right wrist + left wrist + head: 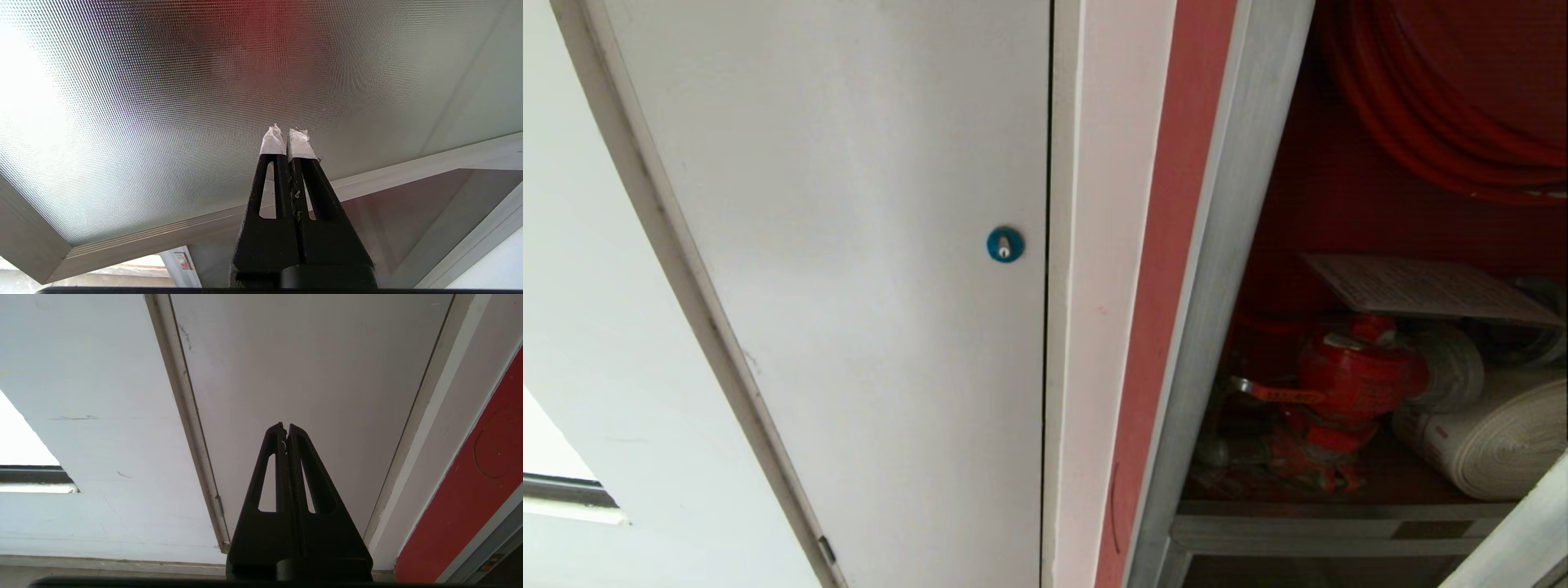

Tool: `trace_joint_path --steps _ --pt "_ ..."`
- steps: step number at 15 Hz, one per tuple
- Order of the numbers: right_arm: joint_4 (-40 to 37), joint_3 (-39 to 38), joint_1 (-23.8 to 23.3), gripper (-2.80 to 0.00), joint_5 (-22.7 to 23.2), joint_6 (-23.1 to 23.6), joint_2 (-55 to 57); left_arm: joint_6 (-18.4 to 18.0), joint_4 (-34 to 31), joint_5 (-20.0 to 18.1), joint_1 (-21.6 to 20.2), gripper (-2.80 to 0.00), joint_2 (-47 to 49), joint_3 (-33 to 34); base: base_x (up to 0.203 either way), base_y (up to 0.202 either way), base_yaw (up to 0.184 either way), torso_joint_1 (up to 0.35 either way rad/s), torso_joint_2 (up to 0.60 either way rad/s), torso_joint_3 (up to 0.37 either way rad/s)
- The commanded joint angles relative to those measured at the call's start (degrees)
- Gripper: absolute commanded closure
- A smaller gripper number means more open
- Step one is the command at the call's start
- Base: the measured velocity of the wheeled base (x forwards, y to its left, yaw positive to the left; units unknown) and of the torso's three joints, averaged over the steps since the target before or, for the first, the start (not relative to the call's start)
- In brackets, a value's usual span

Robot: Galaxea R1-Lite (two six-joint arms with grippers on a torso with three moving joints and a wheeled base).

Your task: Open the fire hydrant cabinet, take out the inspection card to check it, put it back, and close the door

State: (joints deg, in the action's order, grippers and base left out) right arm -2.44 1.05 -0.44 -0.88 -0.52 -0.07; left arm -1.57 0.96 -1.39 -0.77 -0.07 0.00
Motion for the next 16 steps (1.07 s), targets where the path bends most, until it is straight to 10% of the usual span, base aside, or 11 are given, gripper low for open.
trace_joint_path --steps 1,11,16 --pt "0.04 0.01 0.00 0.00 0.00 0.00 -0.01 -0.01 0.00 -0.02 -0.02 0.00 0.07 0.35 0.000 0.000 0.000 0.000 0.00 0.000" --pt "0.06 0.96 0.00 0.00 -0.02 -1.81 -0.05 -0.09 0.01 -0.02 -0.02 0.00 0.07 0.35 0.000 0.000 0.000 0.000 0.00 0.000" --pt "-4.33 14.85 0.09 0.00 1.79 -3.20 2.20 -0.03 0.00 0.05 -0.02 0.00 0.07 0.35 0.000 0.000 0.000 0.000 0.00 0.000"
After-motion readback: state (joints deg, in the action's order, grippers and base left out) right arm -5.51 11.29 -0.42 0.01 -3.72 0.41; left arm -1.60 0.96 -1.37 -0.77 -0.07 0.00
